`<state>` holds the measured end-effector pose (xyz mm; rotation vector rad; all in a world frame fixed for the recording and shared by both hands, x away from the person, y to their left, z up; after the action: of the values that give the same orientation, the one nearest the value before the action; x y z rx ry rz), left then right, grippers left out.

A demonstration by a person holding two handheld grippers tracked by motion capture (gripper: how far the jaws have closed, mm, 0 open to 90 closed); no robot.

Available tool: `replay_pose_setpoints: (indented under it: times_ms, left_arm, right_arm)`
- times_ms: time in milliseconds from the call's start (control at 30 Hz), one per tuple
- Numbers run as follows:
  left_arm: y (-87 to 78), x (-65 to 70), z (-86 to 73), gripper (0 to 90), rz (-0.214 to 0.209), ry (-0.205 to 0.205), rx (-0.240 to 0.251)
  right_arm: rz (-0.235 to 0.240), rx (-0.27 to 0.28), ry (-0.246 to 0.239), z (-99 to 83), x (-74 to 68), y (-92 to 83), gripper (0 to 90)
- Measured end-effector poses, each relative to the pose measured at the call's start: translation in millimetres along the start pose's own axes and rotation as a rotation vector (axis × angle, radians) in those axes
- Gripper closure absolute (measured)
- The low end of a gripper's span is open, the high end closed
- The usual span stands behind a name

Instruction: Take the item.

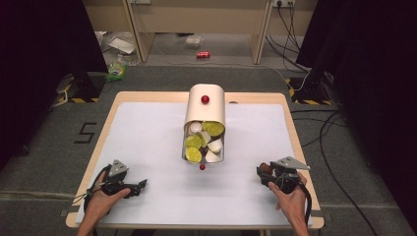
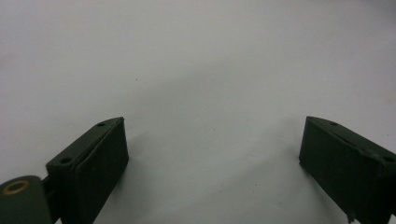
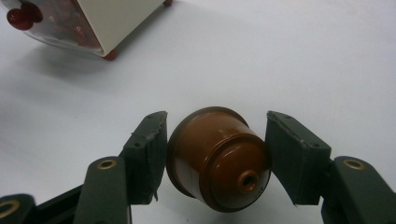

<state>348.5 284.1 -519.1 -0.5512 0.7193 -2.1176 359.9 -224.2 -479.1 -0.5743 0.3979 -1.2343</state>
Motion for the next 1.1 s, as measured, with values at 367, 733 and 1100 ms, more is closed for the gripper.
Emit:
replay_pose_setpoints:
  times_ms: [367, 733, 1100]
  left_arm:
    - [0.0, 0.0, 0.0, 7.2, 0.0, 0.0, 0.0]
    - [0.0, 0.0, 0.0, 7.1, 0.0, 0.0, 0.0]
    - [0.0, 0.0, 0.0, 7.2, 0.0, 0.0, 0.0]
  right_arm:
    - [0.002, -0.026, -0.017, -3.4, -3.9, 5.4, 40.8]
    - [0.007, -0.035, -0.043, -3.7, -8.7, 7.7, 40.5]
    - [-0.005, -0.06, -0.072, -5.3, -13.7, 8.4, 38.0]
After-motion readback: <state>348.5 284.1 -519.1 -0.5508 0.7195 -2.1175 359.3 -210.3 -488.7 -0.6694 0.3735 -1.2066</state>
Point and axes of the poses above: each handheld gripper's, and its own axes: y roughly forward along the jaws, z roughly out of its top, x roughly to its right, the point moved 2 cm from there along y, roughly forward along the jaws, and after that the axes turned 9 degrees about -z, right-handed, at the moved point
